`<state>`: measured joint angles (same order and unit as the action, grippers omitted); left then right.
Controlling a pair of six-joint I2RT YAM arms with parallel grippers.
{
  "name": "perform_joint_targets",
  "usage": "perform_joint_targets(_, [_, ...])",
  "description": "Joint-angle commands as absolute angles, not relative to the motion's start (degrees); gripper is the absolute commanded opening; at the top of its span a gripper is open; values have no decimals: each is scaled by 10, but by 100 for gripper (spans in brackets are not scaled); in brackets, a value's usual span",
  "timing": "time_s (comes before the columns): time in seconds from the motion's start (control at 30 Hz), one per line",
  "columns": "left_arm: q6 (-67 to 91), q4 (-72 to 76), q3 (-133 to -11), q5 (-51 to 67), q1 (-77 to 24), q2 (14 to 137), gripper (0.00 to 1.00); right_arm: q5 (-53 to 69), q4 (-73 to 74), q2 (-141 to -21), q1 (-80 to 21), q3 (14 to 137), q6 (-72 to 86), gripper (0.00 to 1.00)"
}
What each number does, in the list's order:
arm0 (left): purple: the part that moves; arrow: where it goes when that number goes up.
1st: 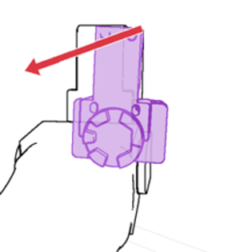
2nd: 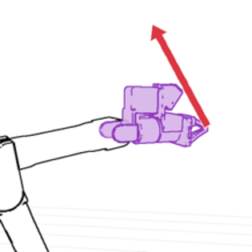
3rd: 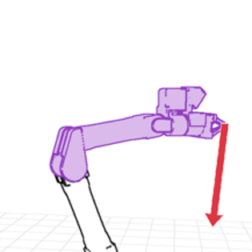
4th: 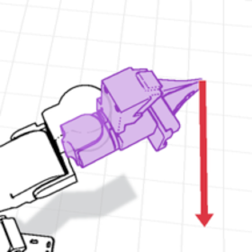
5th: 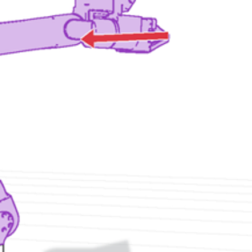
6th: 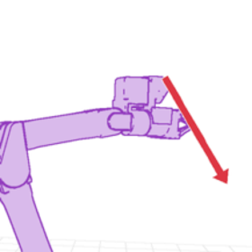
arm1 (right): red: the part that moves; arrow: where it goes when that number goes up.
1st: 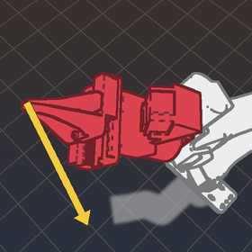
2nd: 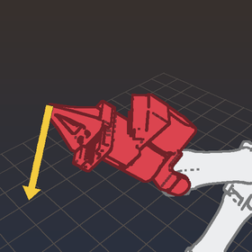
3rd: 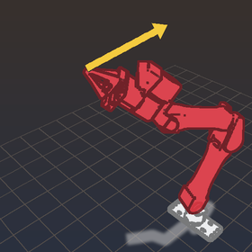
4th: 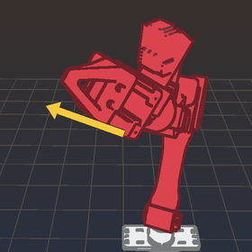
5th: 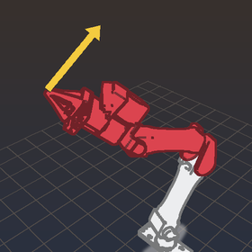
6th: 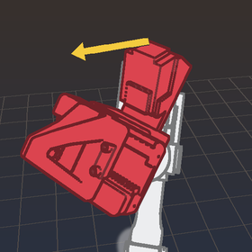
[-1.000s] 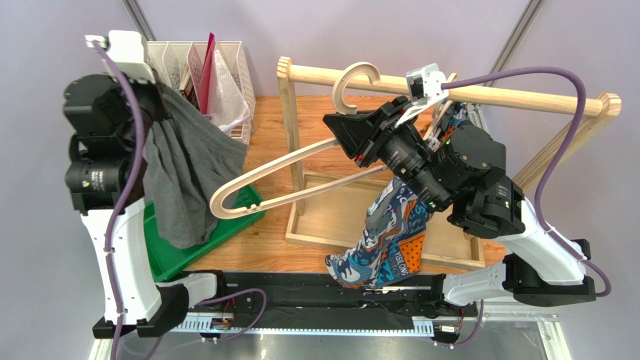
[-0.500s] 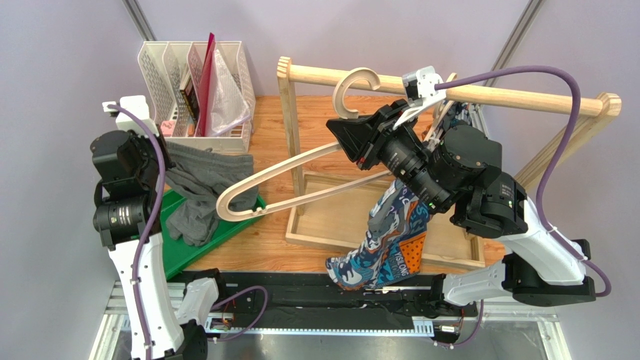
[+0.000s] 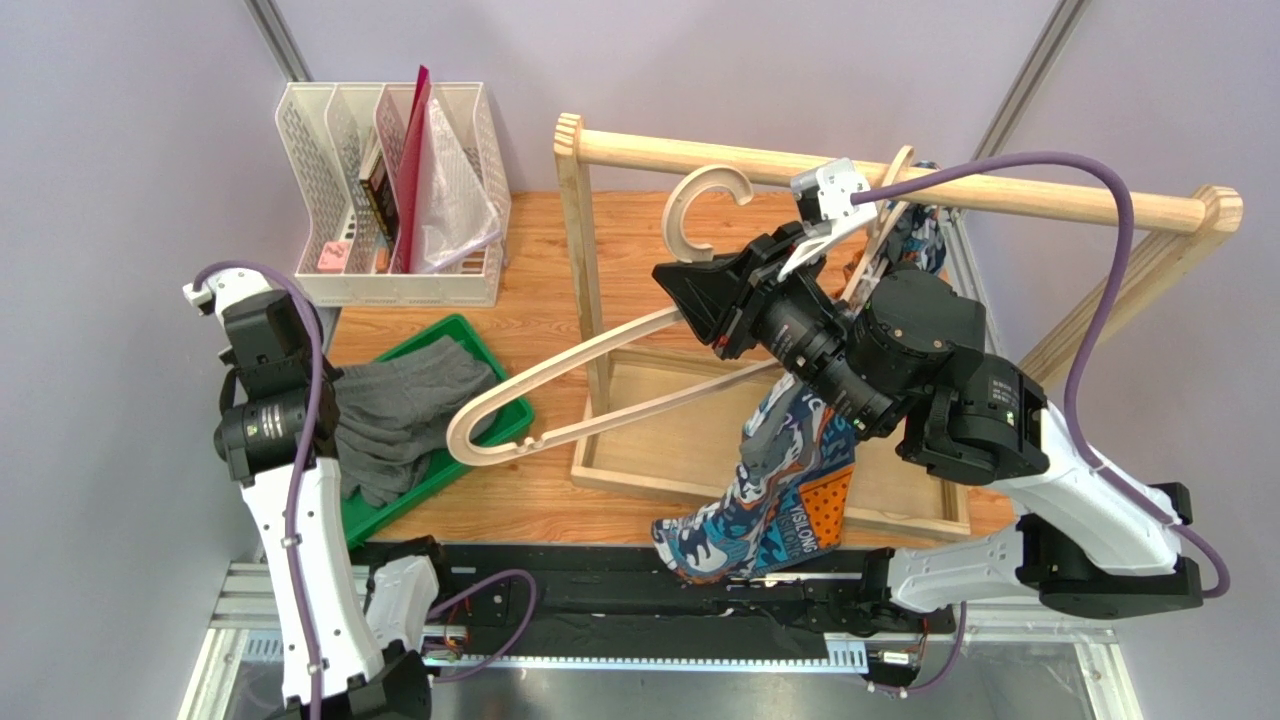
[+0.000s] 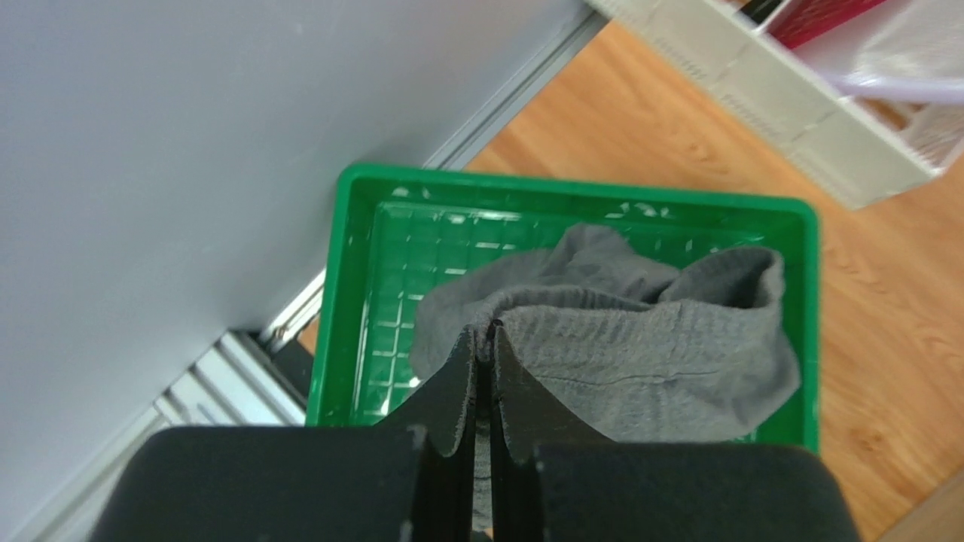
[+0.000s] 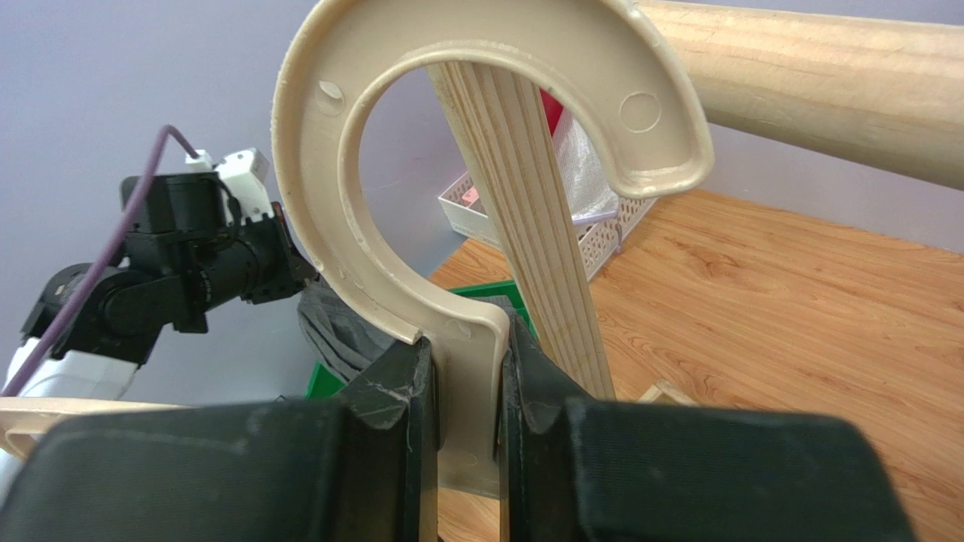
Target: Remove the shorts from the hanger
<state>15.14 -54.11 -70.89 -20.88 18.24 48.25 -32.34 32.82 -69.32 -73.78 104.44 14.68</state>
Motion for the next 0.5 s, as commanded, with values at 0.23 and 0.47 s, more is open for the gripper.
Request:
perform_joint_targets(0.23, [161,-507,-681,-279,261,473,0,-257,272,-729,-737,1111,130,0])
perform_joint_targets(0.47, [179,-495,-696,-239,263,520,17,-255,287,-763,-737,1174,113,0])
